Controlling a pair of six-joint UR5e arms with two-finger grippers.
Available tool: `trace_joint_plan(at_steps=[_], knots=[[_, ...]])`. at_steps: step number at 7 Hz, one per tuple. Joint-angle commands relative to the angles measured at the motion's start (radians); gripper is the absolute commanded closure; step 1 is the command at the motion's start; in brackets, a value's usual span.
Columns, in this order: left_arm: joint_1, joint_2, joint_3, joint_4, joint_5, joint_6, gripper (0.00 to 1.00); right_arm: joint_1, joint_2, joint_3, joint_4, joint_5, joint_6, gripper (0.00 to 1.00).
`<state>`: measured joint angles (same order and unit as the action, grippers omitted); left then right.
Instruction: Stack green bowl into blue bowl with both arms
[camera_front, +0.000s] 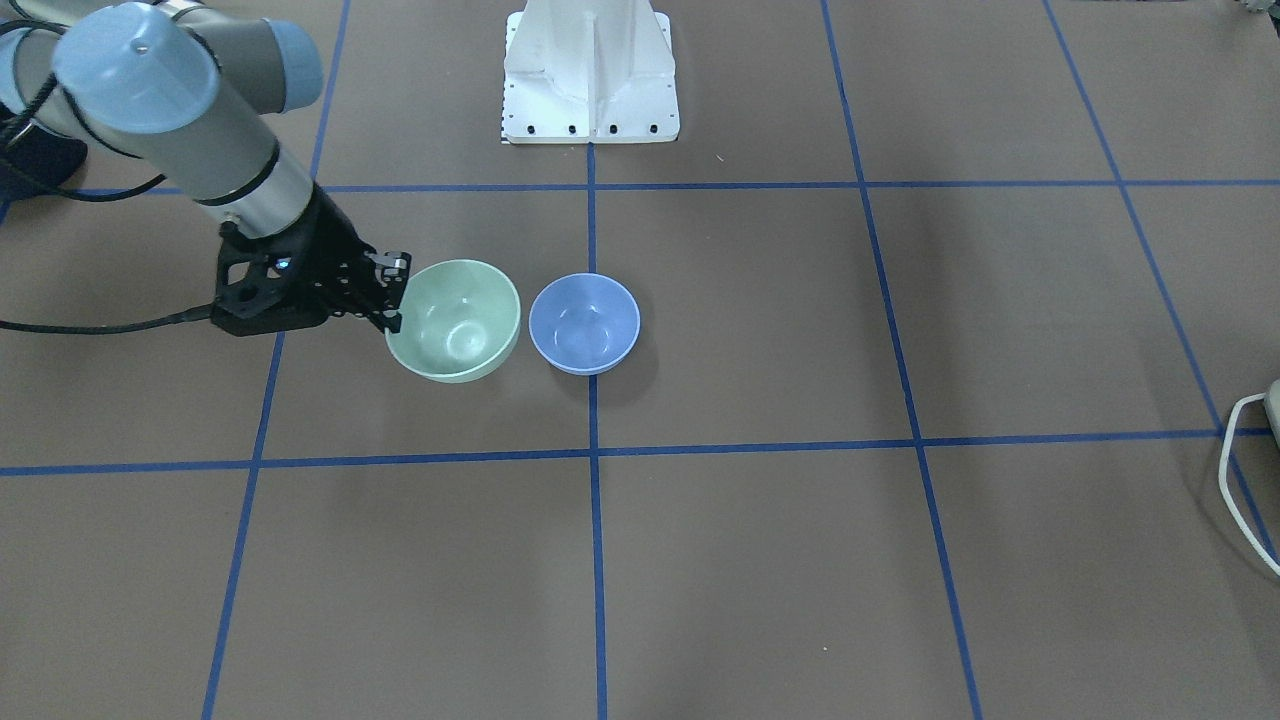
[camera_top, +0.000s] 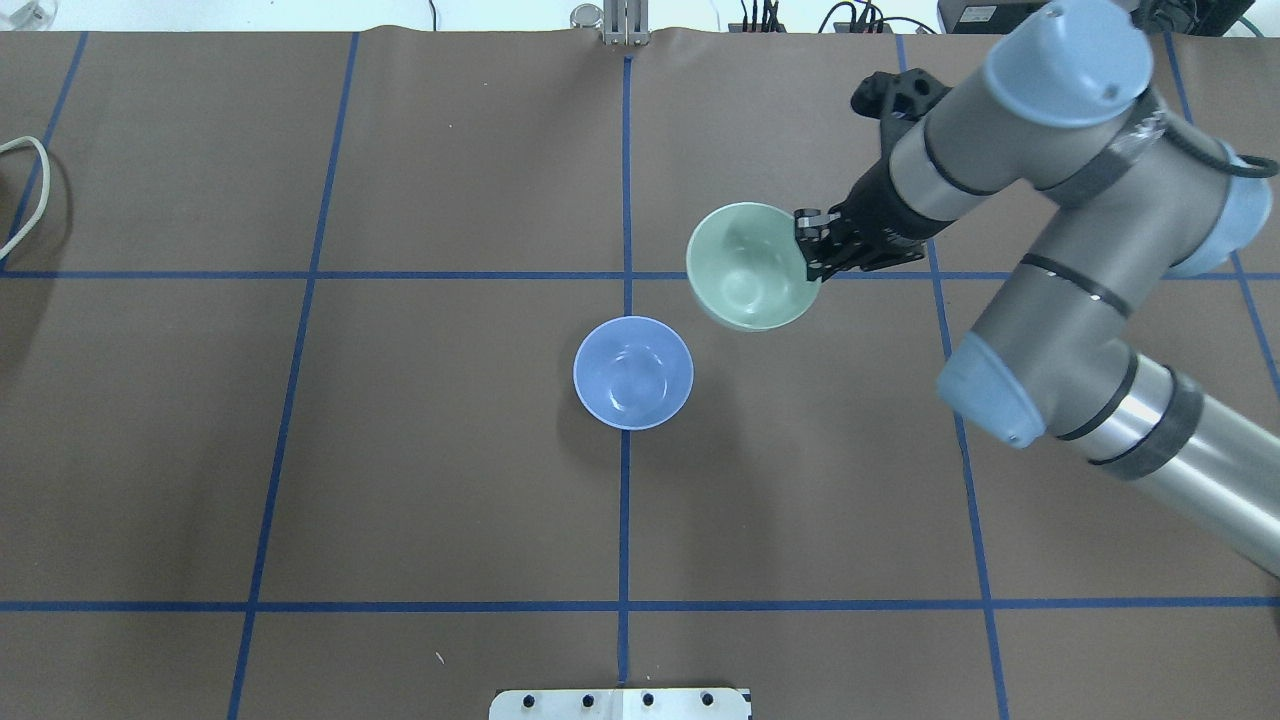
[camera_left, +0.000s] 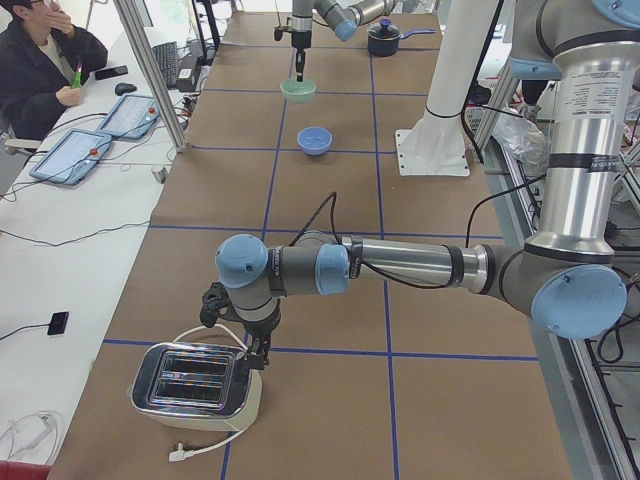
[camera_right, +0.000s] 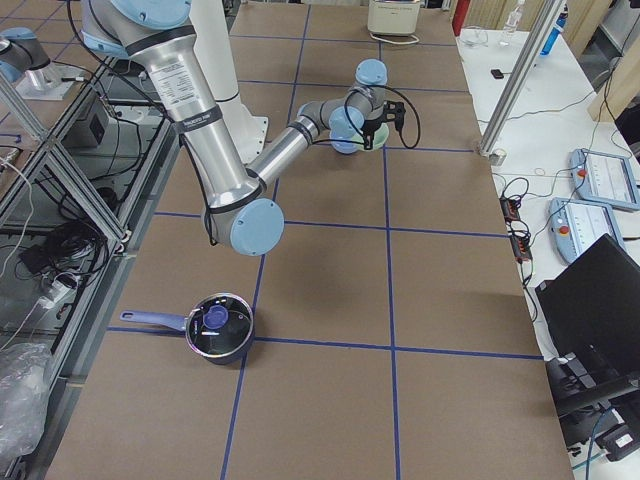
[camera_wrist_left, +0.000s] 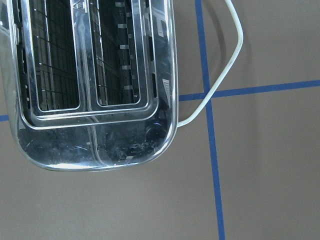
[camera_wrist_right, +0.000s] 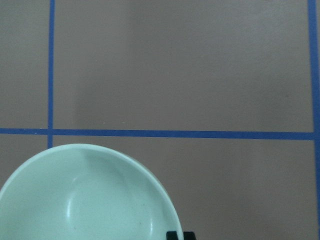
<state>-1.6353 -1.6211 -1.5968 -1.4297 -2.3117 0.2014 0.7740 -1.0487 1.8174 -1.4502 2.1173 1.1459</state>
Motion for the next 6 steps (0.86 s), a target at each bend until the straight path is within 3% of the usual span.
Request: trace_joint_plan(at_steps=[1,3,6], knots=[[0.000,0.001,0.000,0.000,0.000,0.000,0.01,-0.172,0.149,-0.032,-0.149,-0.199,0.102,1.00],[0.000,0.001,0.000,0.000,0.000,0.000,0.01,-0.223,0.159,-0.087,-0.142,-0.244,0.107,1.00],[0.000,0.004,0.000,0.000,0.000,0.000,0.01,-0.232,0.159,-0.131,-0.118,-0.244,0.100,1.00]])
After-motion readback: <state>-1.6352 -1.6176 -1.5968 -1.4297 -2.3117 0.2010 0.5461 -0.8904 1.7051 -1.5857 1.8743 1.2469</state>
